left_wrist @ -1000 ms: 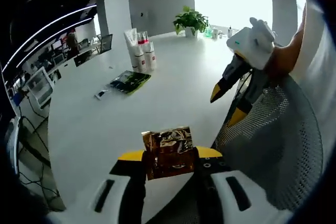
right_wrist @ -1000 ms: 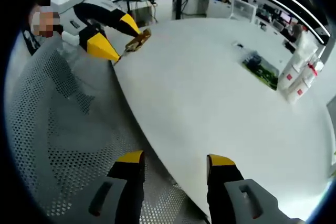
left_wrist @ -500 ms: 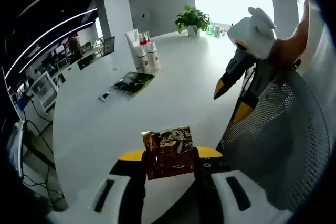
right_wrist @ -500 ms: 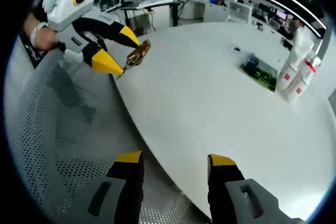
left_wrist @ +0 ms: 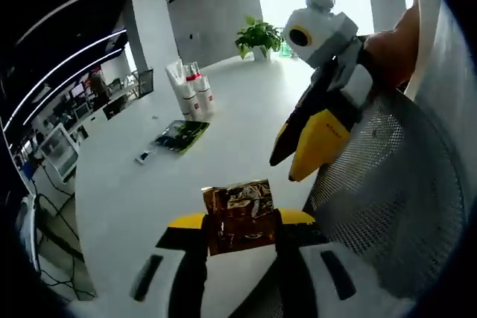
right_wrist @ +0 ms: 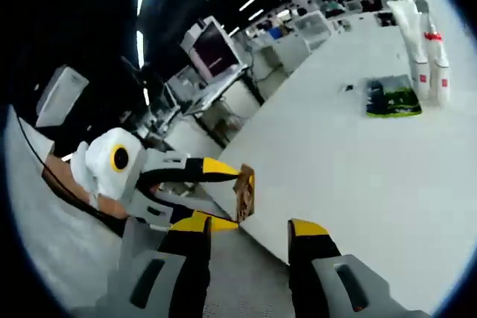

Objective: Arrange the skincare products in the storage area until every visible bottle or jar stands upright without overlapping.

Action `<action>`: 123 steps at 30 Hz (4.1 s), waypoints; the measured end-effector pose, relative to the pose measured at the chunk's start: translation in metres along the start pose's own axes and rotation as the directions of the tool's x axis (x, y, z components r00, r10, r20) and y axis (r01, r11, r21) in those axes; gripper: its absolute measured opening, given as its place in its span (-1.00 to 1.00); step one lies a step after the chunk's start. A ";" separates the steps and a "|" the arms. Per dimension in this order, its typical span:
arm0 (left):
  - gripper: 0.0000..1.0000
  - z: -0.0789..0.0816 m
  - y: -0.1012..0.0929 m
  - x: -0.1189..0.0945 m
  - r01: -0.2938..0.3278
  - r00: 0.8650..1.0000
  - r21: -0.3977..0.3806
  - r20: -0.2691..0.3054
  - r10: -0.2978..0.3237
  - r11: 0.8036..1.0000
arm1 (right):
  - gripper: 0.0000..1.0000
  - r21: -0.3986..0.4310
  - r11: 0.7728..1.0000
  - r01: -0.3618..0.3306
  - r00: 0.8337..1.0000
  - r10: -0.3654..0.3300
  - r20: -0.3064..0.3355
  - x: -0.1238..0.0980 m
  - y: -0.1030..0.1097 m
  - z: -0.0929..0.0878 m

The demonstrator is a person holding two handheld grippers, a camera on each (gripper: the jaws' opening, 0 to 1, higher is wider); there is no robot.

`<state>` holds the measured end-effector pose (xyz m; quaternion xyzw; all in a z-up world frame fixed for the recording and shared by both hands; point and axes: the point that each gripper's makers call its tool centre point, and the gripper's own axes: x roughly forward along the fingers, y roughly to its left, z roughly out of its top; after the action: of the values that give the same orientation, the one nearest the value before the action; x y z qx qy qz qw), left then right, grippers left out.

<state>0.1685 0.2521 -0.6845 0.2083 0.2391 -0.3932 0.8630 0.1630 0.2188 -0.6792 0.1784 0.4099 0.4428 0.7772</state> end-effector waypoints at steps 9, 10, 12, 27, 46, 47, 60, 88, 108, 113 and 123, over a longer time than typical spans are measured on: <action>-0.38 0.011 -0.013 -0.003 0.059 0.997 0.016 0.051 -0.059 0.998 | -0.85 0.053 0.997 -0.056 0.998 0.058 -0.035 0.020 0.006 -0.009; -0.38 0.011 -0.015 -0.003 0.064 0.997 0.022 0.051 -0.066 0.998 | -1.00 0.057 0.996 -0.062 0.997 0.064 -0.033 0.020 0.007 -0.008; -0.38 0.011 -0.015 -0.003 0.067 0.997 0.028 0.048 -0.068 0.997 | -1.00 0.069 0.996 -0.061 0.997 0.064 -0.037 0.020 0.008 -0.010; -0.42 0.014 -0.022 -0.004 0.096 0.993 0.103 0.063 -0.103 0.990 | -1.00 -0.369 0.926 -0.077 0.970 -0.016 -0.242 -0.010 -0.012 -0.036; -1.00 -0.006 -0.052 -0.006 0.243 0.970 0.138 -0.049 -0.238 0.960 | -1.00 -0.714 0.663 -0.223 0.963 0.035 -0.269 -0.010 0.015 -0.049; -1.00 -0.007 -0.050 -0.006 0.240 0.970 0.125 -0.054 -0.235 0.963 | -1.00 -0.697 0.685 -0.212 0.964 0.031 -0.263 -0.009 0.013 -0.048; -1.00 0.005 -0.054 -0.012 0.314 0.949 -0.046 0.003 -0.314 0.948 | -0.67 -0.543 0.818 -0.190 0.953 0.020 -0.304 -0.007 0.009 -0.056; -1.00 0.004 -0.051 -0.007 0.303 0.953 -0.026 0.008 -0.303 0.952 | -1.00 -0.332 0.918 -0.216 0.966 0.152 -0.208 -0.019 0.016 -0.034; -1.00 0.003 -0.042 -0.010 0.293 0.955 -0.124 0.004 -0.295 0.948 | -0.99 -0.346 0.911 -0.223 0.966 0.159 -0.205 -0.018 0.016 -0.033; -1.00 0.002 -0.045 -0.009 0.303 0.952 -0.123 0.003 -0.305 0.945 | -1.00 -0.353 0.905 -0.238 0.963 0.172 -0.209 -0.018 0.019 -0.034; -1.00 0.004 -0.045 -0.009 0.318 0.948 -0.110 0.014 -0.319 0.942 | -1.00 -0.355 0.903 -0.243 0.964 0.184 -0.192 -0.020 0.020 -0.029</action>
<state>0.1292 0.2275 -0.6838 0.1197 0.2927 -0.5133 0.7978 0.1232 0.2104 -0.6740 0.0356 0.3543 0.6079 0.7097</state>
